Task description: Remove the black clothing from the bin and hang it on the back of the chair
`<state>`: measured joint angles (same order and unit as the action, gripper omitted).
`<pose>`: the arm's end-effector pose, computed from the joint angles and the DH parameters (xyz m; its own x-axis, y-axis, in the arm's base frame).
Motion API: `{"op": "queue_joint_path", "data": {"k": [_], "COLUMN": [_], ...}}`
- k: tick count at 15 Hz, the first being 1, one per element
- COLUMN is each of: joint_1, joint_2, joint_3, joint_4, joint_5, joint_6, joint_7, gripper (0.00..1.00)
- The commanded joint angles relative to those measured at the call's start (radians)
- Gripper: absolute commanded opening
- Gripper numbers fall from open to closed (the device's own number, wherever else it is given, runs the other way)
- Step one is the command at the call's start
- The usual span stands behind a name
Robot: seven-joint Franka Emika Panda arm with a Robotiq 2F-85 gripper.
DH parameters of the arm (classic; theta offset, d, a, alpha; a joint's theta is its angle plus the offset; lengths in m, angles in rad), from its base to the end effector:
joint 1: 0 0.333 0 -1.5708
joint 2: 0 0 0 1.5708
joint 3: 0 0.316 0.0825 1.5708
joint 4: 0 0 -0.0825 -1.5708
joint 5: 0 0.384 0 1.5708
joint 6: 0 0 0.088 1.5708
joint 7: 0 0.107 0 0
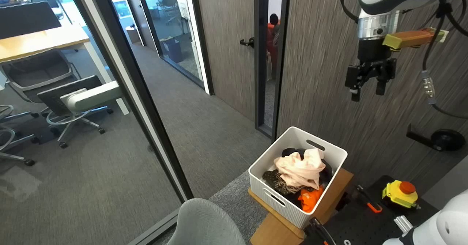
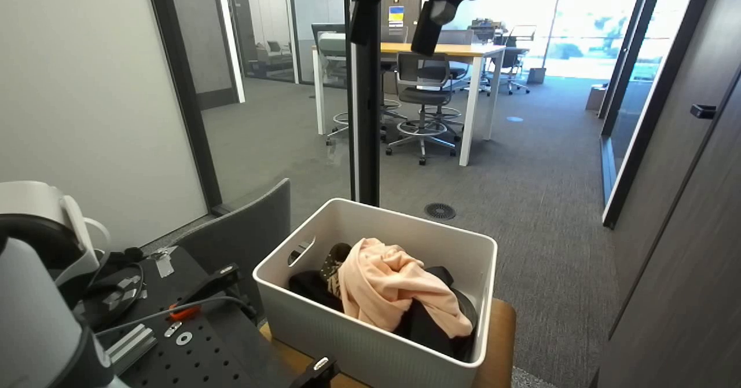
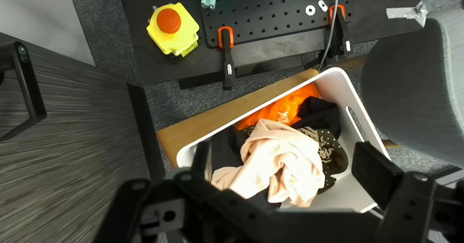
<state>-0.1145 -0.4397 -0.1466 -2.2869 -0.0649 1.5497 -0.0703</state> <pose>0.3696 -0.1112 0.4984 0.9437 -0.1482 -0.2958 -0.1615 -0.9867 -0.0207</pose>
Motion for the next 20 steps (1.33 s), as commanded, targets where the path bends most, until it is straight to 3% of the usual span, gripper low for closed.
{"op": "queue_joint_path", "data": {"k": [1, 8, 12, 16, 20], "joint_1": [-0.001, -0.008, -0.015, -0.012, -0.022], "joint_2": [0.028, 0.138, 0.22, 0.346, 0.513], "joint_3": [0.005, -0.036, -0.068, -0.098, -0.092], "joint_4": [-0.038, -0.188, -0.256, -0.3, -0.278], "joint_5": [-0.05, -0.095, -0.057, -0.028, 0.123], "joint_6": [0.091, 0.457, 0.638, 0.841, 0.971], "joint_7": [-0.03, -0.159, -0.227, -0.405, -0.616], "gripper": [1.0, 1.0, 1.0, 1.0, 1.0]}}
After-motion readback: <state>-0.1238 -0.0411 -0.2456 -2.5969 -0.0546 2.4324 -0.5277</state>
